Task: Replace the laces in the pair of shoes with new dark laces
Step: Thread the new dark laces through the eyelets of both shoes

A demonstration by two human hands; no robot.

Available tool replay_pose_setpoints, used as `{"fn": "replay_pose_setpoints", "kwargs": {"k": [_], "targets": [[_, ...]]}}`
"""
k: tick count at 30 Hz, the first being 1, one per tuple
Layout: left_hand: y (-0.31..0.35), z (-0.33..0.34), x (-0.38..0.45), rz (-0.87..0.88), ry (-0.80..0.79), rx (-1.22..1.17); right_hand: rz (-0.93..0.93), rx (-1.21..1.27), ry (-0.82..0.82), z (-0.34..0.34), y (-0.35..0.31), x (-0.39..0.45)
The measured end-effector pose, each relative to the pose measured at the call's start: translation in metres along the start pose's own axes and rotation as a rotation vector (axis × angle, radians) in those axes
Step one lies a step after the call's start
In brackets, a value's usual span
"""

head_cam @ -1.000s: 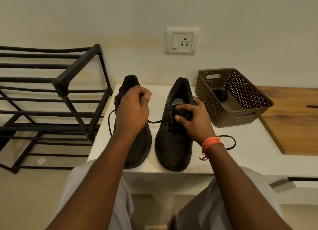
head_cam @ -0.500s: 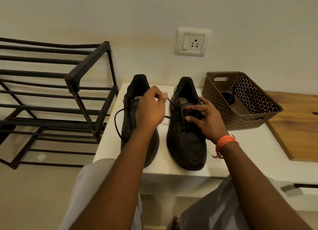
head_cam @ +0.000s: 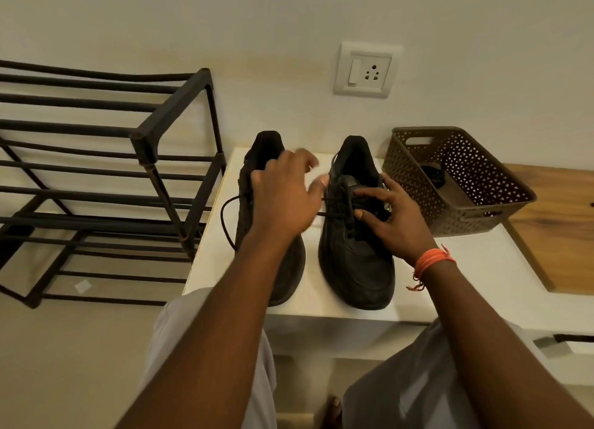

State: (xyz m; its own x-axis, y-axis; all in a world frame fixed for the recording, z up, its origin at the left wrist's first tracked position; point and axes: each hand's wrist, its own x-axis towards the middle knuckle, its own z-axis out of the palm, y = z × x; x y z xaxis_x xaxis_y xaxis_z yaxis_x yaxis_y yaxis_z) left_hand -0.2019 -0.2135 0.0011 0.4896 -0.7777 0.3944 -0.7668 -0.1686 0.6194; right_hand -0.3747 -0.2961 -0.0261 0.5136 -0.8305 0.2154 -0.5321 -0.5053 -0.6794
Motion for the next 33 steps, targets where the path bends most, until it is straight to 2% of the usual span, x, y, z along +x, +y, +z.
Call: {"fn": "replay_pose_setpoints", "kwargs": {"k": [1,3,5,7,8,10,12,14,16,19,23,25,26,28,30,33], "targets": [[0.002,0.011,-0.001,0.078,-0.083,0.224,0.003,-0.012,0.0,0.0,0.001,-0.001],[0.007,0.026,-0.002,0.146,-0.195,0.471,0.013,-0.012,-0.004,0.0,0.003,-0.003],[0.012,0.034,-0.003,0.155,-0.289,0.515,0.022,0.016,-0.007,-0.001,0.006,-0.004],[0.01,0.035,-0.003,0.156,-0.301,0.48,0.023,0.044,-0.01,-0.002,0.007,-0.003],[0.008,0.033,-0.002,0.139,-0.251,0.431,0.026,0.054,-0.01,-0.004,0.007,-0.003],[0.006,0.025,0.0,0.03,-0.047,0.247,0.039,0.074,-0.014,-0.007,0.008,-0.002],[0.007,0.011,0.003,-0.143,0.248,0.045,0.059,0.098,-0.021,-0.009,0.009,-0.002],[0.002,-0.007,0.006,-0.301,0.534,-0.056,0.068,0.119,-0.026,-0.01,0.009,-0.002],[-0.008,-0.019,0.007,-0.364,0.623,-0.013,0.069,0.123,-0.026,-0.009,0.01,-0.002],[-0.019,-0.018,0.003,-0.253,0.427,0.163,0.073,0.118,-0.029,-0.006,0.011,-0.001],[-0.003,0.008,-0.003,0.134,0.02,0.308,0.077,0.115,-0.026,-0.005,0.013,-0.001],[0.007,0.024,-0.006,0.226,-0.203,0.454,0.077,0.11,-0.026,-0.004,0.013,-0.001],[0.01,0.031,-0.006,0.235,-0.261,0.489,0.076,0.109,-0.027,-0.004,0.013,-0.002],[0.01,0.033,-0.004,0.211,-0.227,0.441,0.077,0.114,-0.027,-0.005,0.013,-0.001],[0.004,0.023,0.0,0.166,-0.064,0.331,0.092,0.124,-0.026,-0.006,0.013,-0.001],[-0.01,0.001,0.003,-0.03,0.178,0.218,0.1,0.134,-0.018,-0.007,0.015,0.001]]}}
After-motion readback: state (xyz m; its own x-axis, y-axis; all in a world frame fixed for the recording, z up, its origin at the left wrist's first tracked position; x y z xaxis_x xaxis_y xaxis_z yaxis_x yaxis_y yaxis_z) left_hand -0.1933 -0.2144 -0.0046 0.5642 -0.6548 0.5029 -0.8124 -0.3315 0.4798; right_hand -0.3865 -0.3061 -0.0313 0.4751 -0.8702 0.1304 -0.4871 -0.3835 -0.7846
